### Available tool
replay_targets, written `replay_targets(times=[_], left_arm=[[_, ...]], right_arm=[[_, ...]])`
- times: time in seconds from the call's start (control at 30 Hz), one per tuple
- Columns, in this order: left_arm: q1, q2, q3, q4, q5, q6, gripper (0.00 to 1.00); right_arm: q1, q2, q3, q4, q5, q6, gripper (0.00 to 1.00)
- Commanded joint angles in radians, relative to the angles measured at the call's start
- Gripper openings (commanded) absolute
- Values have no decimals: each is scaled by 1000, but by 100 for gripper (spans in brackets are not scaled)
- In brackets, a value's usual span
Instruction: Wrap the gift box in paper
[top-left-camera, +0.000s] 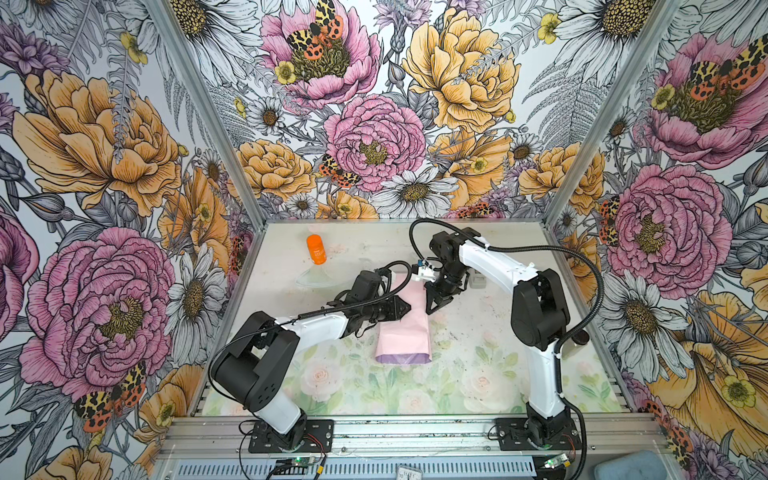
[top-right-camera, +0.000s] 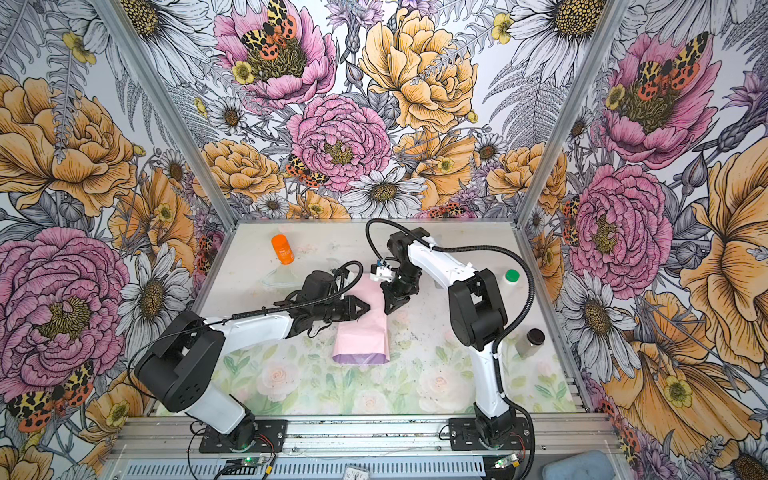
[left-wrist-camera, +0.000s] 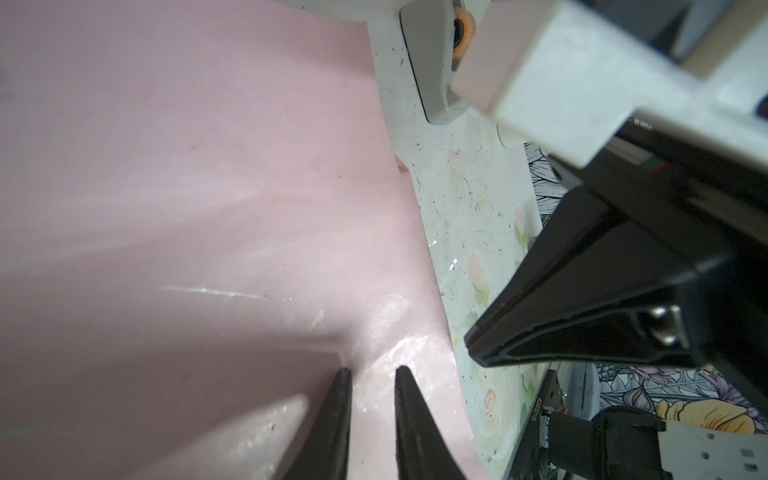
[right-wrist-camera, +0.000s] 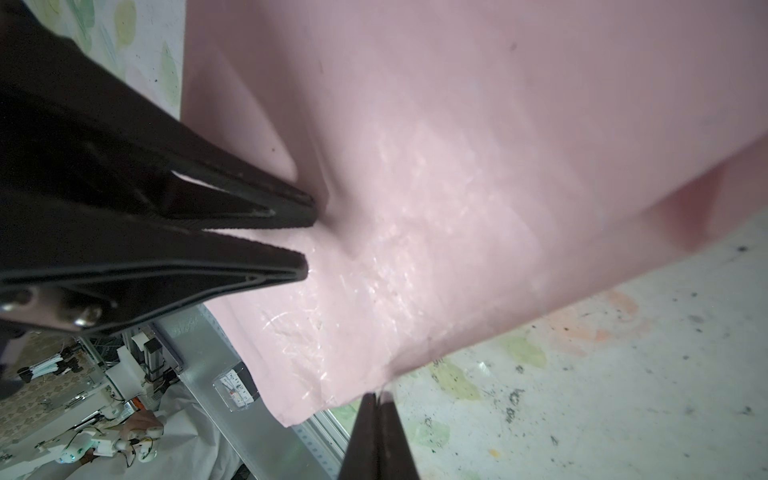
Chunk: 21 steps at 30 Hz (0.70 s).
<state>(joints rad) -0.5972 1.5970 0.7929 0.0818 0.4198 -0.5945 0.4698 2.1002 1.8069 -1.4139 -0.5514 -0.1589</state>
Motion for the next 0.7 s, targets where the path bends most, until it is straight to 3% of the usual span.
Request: replay_targets(times=[0.0, 0.23, 0.67], left_arm=[[8, -7, -14, -96, -32, 20, 22], [9, -8, -16, -96, -33, 18, 22], [8, -20, -18, -105, -40, 23, 22]], right_arm=[[-2, -65, 23, -14, 17, -1, 0], [26, -93, 71, -20, -20, -6, 0], [50, 26, 120, -40, -37, -36, 0]])
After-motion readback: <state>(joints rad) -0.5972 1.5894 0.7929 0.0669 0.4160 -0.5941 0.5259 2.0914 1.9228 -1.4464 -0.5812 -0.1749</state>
